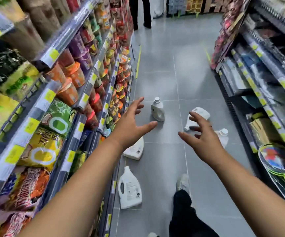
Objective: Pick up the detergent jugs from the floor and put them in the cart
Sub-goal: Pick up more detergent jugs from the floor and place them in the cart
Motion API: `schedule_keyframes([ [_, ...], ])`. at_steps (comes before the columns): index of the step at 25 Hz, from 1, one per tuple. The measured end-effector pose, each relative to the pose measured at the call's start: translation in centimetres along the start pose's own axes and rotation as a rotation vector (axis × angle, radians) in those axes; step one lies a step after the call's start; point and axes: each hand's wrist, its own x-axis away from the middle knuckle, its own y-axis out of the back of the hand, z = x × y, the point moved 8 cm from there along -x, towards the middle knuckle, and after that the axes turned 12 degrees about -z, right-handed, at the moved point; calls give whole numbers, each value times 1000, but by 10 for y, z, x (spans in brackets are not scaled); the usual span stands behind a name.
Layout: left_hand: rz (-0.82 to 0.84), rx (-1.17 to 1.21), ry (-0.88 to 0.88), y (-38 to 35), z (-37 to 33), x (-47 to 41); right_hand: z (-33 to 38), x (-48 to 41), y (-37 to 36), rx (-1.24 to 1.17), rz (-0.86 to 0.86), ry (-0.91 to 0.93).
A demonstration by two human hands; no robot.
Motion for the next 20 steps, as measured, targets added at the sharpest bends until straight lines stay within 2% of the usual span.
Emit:
schedule_keyframes([
  [10,6,-113,109,-88,49,-265,-69,-294,-58,37,100,-73],
  [15,32,-123,182,-123,82,-362,-100,-392,-93,94,155,-137],
  [20,138,-157,263,-176,166,-452,-175,-455,-144,137,159,-254],
])
